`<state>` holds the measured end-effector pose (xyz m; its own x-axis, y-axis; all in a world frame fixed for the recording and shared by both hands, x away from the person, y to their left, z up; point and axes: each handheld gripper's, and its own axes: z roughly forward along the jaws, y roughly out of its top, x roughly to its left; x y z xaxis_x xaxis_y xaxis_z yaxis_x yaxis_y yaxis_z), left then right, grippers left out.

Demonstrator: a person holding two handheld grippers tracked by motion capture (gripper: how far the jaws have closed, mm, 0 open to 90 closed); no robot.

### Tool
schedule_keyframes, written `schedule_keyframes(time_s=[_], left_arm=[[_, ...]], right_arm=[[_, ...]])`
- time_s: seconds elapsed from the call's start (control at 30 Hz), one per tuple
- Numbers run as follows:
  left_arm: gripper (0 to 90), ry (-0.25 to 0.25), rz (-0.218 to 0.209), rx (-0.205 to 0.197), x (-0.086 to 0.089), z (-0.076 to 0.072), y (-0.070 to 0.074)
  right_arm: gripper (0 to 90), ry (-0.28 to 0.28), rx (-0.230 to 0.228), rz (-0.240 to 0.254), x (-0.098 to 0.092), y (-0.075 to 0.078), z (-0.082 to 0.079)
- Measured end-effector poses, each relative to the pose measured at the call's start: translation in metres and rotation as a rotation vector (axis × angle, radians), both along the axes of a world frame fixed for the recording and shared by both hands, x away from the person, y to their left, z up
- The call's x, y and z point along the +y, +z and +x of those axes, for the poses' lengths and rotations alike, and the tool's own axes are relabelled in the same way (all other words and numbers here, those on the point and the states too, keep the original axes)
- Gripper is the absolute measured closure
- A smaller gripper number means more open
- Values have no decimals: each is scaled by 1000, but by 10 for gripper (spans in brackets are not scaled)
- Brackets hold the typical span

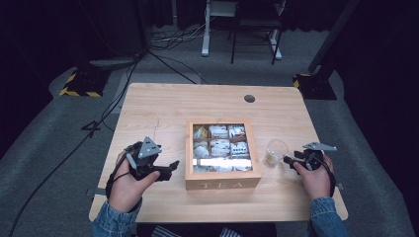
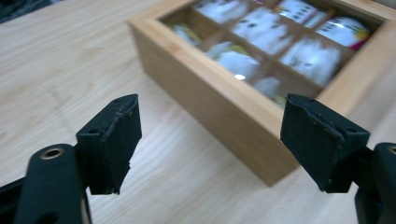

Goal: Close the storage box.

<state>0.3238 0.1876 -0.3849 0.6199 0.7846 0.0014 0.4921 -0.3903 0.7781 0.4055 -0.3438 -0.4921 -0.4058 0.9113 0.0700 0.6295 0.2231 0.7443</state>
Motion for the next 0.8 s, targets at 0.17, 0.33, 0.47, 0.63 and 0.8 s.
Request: schedule_keyframes(time_s=[0.17, 0.33, 0.47, 0.63, 0.8], left_arm=[[198, 119, 48, -29, 21, 13, -7], [195, 173, 23, -9, 37, 23, -16], [190, 203, 5, -2, 47, 31, -23], [176, 257, -14, 18, 57, 42, -38], [175, 317, -5, 33, 64, 56, -59]], right_arm=[[391, -4, 11, -8, -2, -4, -1], [345, -9, -21, -26, -2, -9, -2], [328, 0, -39, -50, -1, -11, -2], [306, 6, -40, -63, 1, -11, -1], [301, 9, -39, -61, 1, -11, -1]])
